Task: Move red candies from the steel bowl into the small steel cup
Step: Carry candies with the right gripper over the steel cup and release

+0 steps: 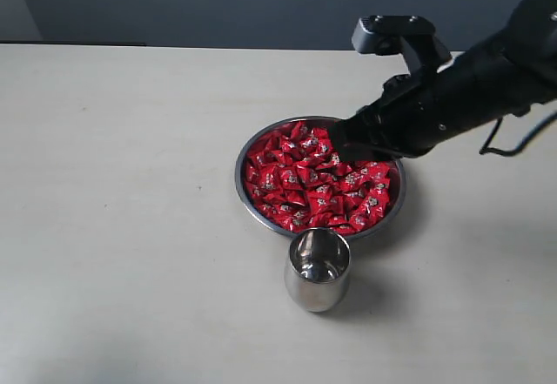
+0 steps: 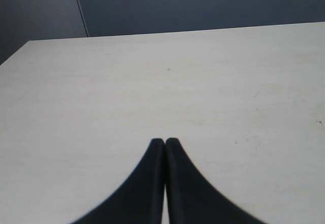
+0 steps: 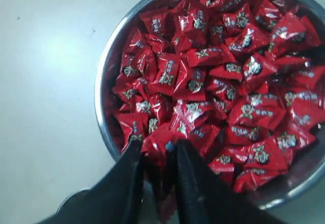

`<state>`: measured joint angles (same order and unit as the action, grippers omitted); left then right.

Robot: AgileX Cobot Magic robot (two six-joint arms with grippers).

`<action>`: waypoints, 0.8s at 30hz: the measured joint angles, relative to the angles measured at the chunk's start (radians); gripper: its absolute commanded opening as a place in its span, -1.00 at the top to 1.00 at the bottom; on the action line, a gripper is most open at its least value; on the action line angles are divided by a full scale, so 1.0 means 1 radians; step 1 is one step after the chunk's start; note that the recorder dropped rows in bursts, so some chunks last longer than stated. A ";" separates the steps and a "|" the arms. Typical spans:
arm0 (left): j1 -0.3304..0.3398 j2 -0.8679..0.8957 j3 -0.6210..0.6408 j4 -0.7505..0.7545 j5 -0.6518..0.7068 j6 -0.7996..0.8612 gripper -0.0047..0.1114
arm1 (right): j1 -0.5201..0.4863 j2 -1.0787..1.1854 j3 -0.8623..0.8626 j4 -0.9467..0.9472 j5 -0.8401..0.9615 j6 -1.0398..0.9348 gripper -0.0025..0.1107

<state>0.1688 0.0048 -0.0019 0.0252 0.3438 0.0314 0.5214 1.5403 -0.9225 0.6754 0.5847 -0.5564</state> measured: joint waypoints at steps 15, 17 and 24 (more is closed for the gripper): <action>0.000 0.000 0.000 0.000 0.000 0.000 0.91 | 0.195 -0.074 0.130 0.000 -0.024 0.027 0.97; 0.000 0.000 0.000 0.000 0.000 0.000 0.91 | 0.197 -0.045 0.130 -0.007 -0.026 0.029 0.97; 0.000 0.000 0.000 0.000 0.000 0.000 0.91 | 0.228 -0.002 0.130 -0.013 -0.033 0.029 0.97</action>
<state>0.1688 0.0048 -0.0019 0.0252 0.3438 0.0314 0.7496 1.5388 -0.7925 0.6620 0.5517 -0.5272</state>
